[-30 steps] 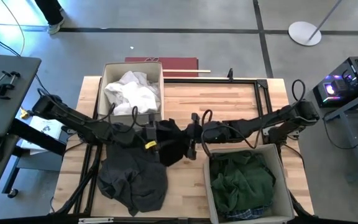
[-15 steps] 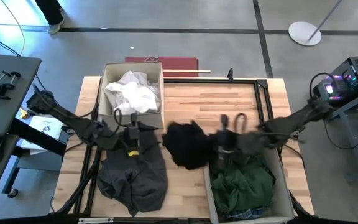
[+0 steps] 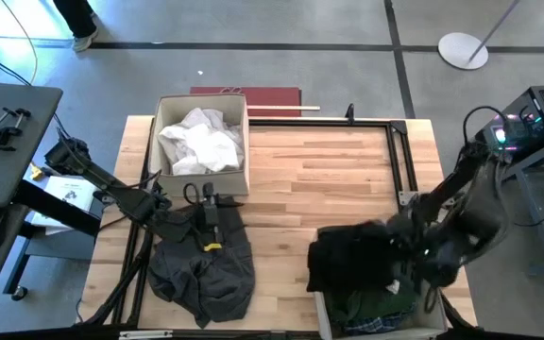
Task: Sort clothes
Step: Put the black underwear into the bottom laundry bin
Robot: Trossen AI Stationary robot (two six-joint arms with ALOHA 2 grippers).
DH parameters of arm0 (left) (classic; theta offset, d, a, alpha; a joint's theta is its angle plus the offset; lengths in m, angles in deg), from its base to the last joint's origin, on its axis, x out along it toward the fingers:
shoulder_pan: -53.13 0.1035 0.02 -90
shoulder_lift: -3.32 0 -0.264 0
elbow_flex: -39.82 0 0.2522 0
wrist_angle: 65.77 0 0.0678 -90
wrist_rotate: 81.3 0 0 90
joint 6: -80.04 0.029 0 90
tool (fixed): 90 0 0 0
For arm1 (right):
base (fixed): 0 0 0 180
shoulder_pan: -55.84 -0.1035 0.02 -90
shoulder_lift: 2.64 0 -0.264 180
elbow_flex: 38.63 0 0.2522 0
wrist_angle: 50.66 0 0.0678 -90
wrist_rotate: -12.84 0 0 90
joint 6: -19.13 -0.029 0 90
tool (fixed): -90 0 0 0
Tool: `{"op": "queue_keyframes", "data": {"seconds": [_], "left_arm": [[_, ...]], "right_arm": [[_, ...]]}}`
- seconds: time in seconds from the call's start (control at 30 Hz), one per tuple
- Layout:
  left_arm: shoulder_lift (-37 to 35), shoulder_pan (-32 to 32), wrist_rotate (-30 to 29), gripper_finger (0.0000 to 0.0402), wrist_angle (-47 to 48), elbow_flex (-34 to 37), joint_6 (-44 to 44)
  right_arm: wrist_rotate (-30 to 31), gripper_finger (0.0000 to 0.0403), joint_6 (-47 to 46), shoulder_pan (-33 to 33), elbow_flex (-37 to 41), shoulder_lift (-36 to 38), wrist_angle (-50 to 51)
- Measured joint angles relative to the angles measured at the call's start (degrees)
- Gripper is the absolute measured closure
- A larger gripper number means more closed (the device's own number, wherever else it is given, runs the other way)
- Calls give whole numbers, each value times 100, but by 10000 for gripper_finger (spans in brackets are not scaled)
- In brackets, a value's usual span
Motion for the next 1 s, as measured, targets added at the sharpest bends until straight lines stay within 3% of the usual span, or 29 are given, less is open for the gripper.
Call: {"op": "queue_keyframes", "data": {"seconds": [0.2, 0.33, 0.43, 0.53, 0.67, 0.8, 0.9, 1.0], "left_arm": [[21, 26, -2, 158, -7, 2, -3], [21, 27, -4, 158, -69, 2, 42], [21, 30, -10, 158, -65, 2, 56], [21, 30, -117, 158, -89, 2, 92], [21, 30, -153, 158, -106, 2, 96], [21, 30, -153, 158, -108, 4, 95], [21, 30, -153, 158, -108, 4, 94], [21, 28, -153, 158, -108, 4, 94]], "right_arm": [[-1634, 378, -644, 108, 1983, -21, -1547], [-1774, 366, -660, 315, 3340, -10, -3247], [-2217, 326, -705, 615, 4115, 20, -4386], [-2881, 268, -629, 975, 4421, 31, -4648], [-3694, 207, -594, 1510, 4233, 139, -4188], [-3797, 192, -240, 1647, 3353, 163, -3498], [-3501, 198, -427, 1559, 2369, 175, -2497], [-2660, 206, -825, 1318, 1431, 173, -1404]]}}
